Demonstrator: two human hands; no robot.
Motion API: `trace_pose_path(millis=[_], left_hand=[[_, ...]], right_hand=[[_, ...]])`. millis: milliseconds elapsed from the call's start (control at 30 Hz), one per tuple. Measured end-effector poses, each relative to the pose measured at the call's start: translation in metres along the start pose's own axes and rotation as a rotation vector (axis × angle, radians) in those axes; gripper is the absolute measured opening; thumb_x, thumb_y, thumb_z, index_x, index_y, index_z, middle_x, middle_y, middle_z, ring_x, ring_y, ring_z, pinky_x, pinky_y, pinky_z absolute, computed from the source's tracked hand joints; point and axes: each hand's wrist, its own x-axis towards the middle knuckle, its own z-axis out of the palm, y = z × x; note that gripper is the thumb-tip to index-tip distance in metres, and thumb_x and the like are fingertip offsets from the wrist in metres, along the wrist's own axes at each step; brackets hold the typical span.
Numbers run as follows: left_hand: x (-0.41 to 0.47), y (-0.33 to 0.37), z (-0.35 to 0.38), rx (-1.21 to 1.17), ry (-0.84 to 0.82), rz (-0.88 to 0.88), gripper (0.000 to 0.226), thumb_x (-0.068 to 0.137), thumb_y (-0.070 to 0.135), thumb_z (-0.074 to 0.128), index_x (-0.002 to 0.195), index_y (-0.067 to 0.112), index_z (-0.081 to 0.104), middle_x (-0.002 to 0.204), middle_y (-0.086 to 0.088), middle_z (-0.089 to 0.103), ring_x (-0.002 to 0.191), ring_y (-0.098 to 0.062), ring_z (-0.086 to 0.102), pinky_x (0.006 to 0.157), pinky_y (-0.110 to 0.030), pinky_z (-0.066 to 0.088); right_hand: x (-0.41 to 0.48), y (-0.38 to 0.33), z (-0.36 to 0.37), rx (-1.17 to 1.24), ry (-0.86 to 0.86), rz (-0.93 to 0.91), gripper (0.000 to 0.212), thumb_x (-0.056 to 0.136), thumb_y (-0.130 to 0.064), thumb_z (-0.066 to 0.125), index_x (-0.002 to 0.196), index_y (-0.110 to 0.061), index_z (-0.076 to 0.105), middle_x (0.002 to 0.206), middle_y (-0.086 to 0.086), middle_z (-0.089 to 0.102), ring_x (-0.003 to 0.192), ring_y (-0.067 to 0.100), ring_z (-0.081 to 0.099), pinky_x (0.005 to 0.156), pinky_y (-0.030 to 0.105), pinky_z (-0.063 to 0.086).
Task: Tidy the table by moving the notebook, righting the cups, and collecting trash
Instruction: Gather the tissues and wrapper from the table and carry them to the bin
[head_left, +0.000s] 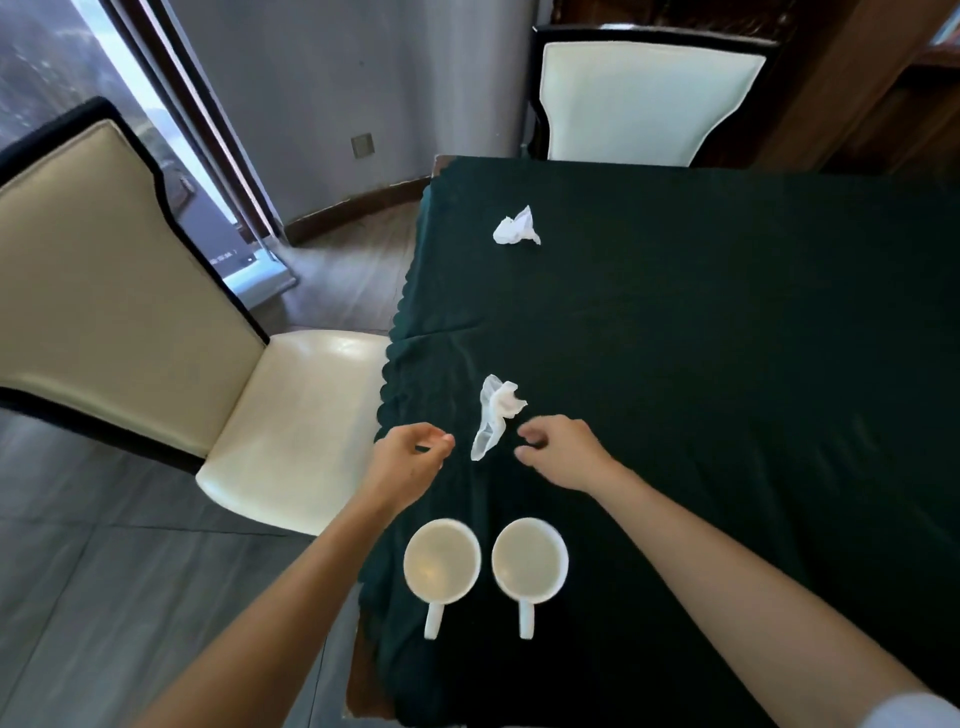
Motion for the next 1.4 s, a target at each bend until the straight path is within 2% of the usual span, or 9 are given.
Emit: trace_pose_path(millis=[133, 233, 333, 467, 633, 867, 1067, 1200, 1400], left_hand=[[0.025, 0.004, 0.019, -0.002, -0.005, -0.029, 0.015, 0.099, 0.033, 0.066, 0.094, 0.023, 0.078, 0.08, 0.008, 0.073, 0.07, -0.01, 0.066, 0.08, -0.037, 0.059], [0.039, 0.01, 0.028, -0.013, 0.003, -0.059, 0.013, 0.098, 0.032, 0.067, 0.089, 0.033, 0.076, 0.082, 0.013, 0.075, 0.072, -0.005, 0.066, 0.074, -0.029, 0.055], [0.052, 0.015, 0.037, -0.01, -0.001, -0.076, 0.013, 0.096, 0.031, 0.067, 0.088, 0.037, 0.075, 0.089, 0.015, 0.078, 0.072, 0.002, 0.067, 0.07, -0.021, 0.052], [0.068, 0.021, 0.049, -0.093, 0.024, -0.117, 0.009, 0.093, 0.028, 0.073, 0.099, 0.031, 0.079, 0.099, 0.013, 0.081, 0.08, -0.004, 0.072, 0.076, -0.025, 0.055], [0.092, 0.03, 0.064, -0.336, 0.033, -0.205, 0.034, 0.095, 0.027, 0.074, 0.129, 0.02, 0.072, 0.111, 0.004, 0.081, 0.098, -0.018, 0.078, 0.079, -0.029, 0.062], [0.126, 0.051, 0.091, -0.89, -0.118, -0.21, 0.023, 0.101, 0.022, 0.068, 0.119, 0.014, 0.079, 0.117, -0.01, 0.081, 0.11, -0.023, 0.077, 0.085, -0.029, 0.062], [0.159, 0.042, 0.113, -0.875, -0.007, -0.267, 0.023, 0.093, 0.001, 0.073, 0.115, 0.005, 0.077, 0.108, -0.014, 0.083, 0.099, -0.021, 0.08, 0.075, -0.023, 0.063], [0.171, 0.033, 0.114, -0.87, -0.016, -0.332, 0.021, 0.089, -0.004, 0.075, 0.108, 0.003, 0.08, 0.105, -0.016, 0.083, 0.097, -0.024, 0.081, 0.074, -0.025, 0.064], [0.18, 0.025, 0.11, -0.878, -0.109, -0.346, 0.023, 0.088, -0.003, 0.073, 0.091, 0.015, 0.087, 0.105, -0.017, 0.083, 0.1, -0.025, 0.081, 0.077, -0.027, 0.065]], right_hand=[[0.04, -0.008, 0.007, -0.035, 0.093, -0.104, 0.049, 0.093, -0.028, 0.067, 0.141, -0.019, 0.059, 0.146, 0.008, 0.057, 0.131, 0.031, 0.057, 0.104, 0.038, 0.046], [0.066, -0.007, 0.009, -0.083, 0.041, -0.112, 0.063, 0.091, -0.034, 0.071, 0.15, -0.025, 0.049, 0.162, 0.008, 0.039, 0.143, 0.034, 0.043, 0.109, 0.043, 0.042], [0.084, 0.0, 0.01, -0.117, 0.057, -0.191, 0.035, 0.086, -0.026, 0.071, 0.12, -0.018, 0.066, 0.121, 0.006, 0.065, 0.11, 0.03, 0.063, 0.089, 0.041, 0.054], [0.103, 0.006, 0.004, -0.046, 0.069, -0.212, 0.01, 0.088, -0.016, 0.065, 0.086, -0.01, 0.072, 0.086, 0.009, 0.073, 0.083, 0.03, 0.068, 0.071, 0.038, 0.052], [0.124, 0.001, -0.024, 0.139, 0.059, -0.242, 0.015, 0.092, -0.02, 0.068, 0.101, -0.018, 0.08, 0.097, -0.002, 0.079, 0.09, 0.015, 0.07, 0.081, 0.028, 0.056], [0.157, -0.003, -0.06, 0.206, 0.044, -0.309, 0.015, 0.086, -0.018, 0.072, 0.095, -0.025, 0.081, 0.09, -0.011, 0.078, 0.089, 0.003, 0.071, 0.078, 0.015, 0.055], [0.207, 0.005, -0.084, 0.368, -0.124, -0.212, 0.016, 0.094, -0.008, 0.066, 0.094, -0.012, 0.081, 0.086, 0.002, 0.083, 0.081, 0.016, 0.08, 0.068, 0.023, 0.063], [0.25, 0.003, -0.099, 0.111, -0.013, -0.258, 0.014, 0.089, -0.015, 0.068, 0.092, -0.018, 0.081, 0.076, -0.008, 0.079, 0.075, 0.01, 0.077, 0.08, 0.025, 0.061], [0.33, -0.007, -0.121, -0.225, 0.351, -0.332, 0.032, 0.093, -0.022, 0.064, 0.122, -0.016, 0.075, 0.131, 0.006, 0.071, 0.123, 0.03, 0.062, 0.107, 0.034, 0.045]])
